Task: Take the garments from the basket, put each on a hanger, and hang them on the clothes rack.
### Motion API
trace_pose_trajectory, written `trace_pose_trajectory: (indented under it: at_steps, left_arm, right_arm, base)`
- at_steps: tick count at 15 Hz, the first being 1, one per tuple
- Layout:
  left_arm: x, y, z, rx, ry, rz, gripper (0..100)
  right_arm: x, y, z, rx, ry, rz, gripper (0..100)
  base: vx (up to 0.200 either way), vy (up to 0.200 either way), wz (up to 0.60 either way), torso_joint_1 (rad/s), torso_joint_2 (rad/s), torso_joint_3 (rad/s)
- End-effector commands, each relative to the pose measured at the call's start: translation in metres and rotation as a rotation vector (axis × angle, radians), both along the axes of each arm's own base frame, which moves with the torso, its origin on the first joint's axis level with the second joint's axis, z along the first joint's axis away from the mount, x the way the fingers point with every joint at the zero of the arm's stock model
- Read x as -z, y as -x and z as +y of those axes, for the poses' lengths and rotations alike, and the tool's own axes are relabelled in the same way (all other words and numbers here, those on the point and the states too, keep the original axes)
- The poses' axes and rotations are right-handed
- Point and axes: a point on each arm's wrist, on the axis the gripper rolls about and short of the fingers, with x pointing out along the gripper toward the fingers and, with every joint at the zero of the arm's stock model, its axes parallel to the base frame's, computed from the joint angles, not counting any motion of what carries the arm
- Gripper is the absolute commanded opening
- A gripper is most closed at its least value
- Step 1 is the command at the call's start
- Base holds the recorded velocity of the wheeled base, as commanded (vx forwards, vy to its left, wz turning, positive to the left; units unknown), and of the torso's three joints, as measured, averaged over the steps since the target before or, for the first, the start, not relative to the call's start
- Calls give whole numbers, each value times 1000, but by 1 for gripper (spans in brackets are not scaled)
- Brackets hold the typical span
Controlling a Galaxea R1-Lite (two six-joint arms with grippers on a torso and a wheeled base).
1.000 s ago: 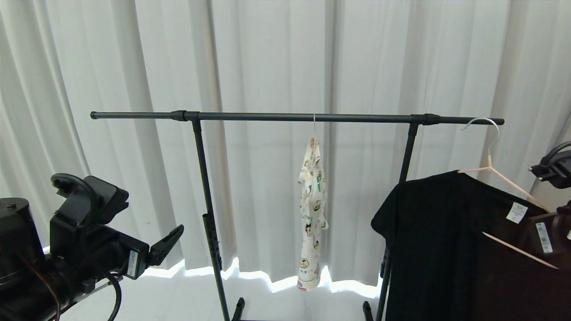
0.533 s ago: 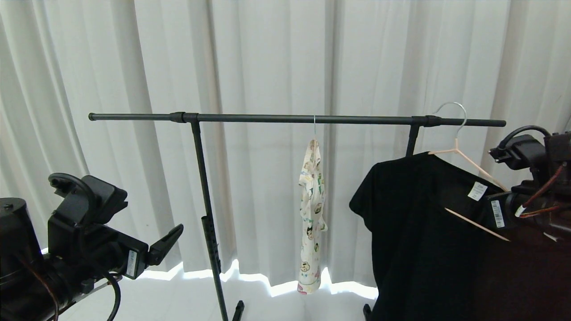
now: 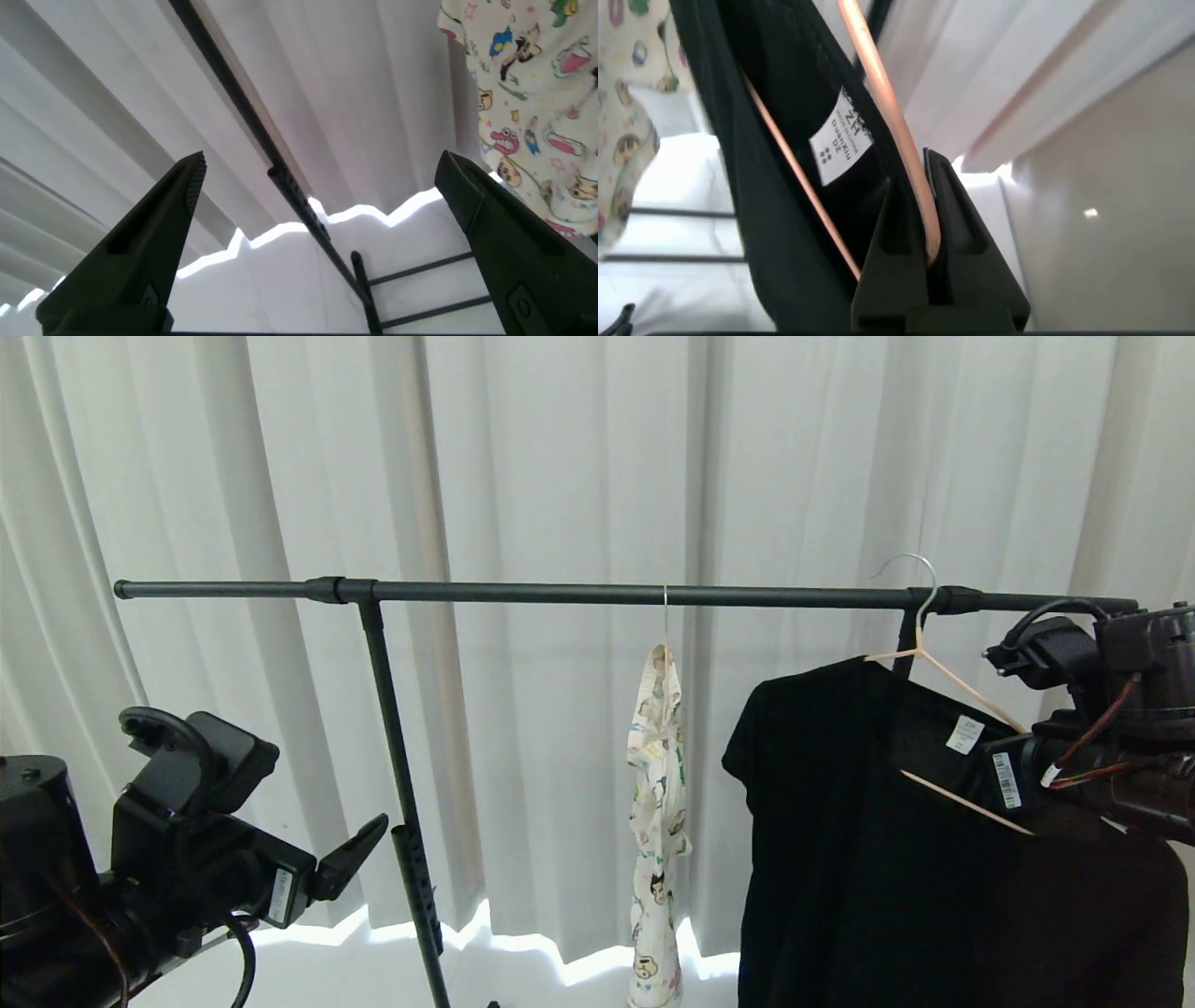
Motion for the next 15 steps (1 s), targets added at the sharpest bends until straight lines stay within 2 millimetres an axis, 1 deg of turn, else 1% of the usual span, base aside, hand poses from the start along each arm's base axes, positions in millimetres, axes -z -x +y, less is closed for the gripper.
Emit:
trace_pose_trajectory:
  at_steps: [1,5,8,10,13,15]
  left_arm:
    - [0,0,0,1,0,-2,100]
    - [-1,0,0,1,1,-5,100]
    - [-1,0,0,2,1,-5,100]
    - [-1,1,-2,15,1,-5,100]
    - [-1,3,-7,42,2,-8,100]
    - [-2,4,-9,56,3,-11,100]
  right_arm:
    - [-2,1,4,-16,-2,-6,0]
    - [-2,1,7,-28,-2,-5,0]
    - [0,0,8,-28,1,1,0]
    - [2,-9,11,-28,5,9,0]
    - [2,-26,26,-47,8,10,0]
    - [11,-39,33,-34,29,35,0]
  base:
    - [200,0,0,-2,-2,7]
    - [200,0,0,2,4,2]
    - [0,0,0,0,0,0]
    - [0,0,0,0,0,0]
    - [0,0,0,0,0,0]
    - [0,0,0,0,0,0]
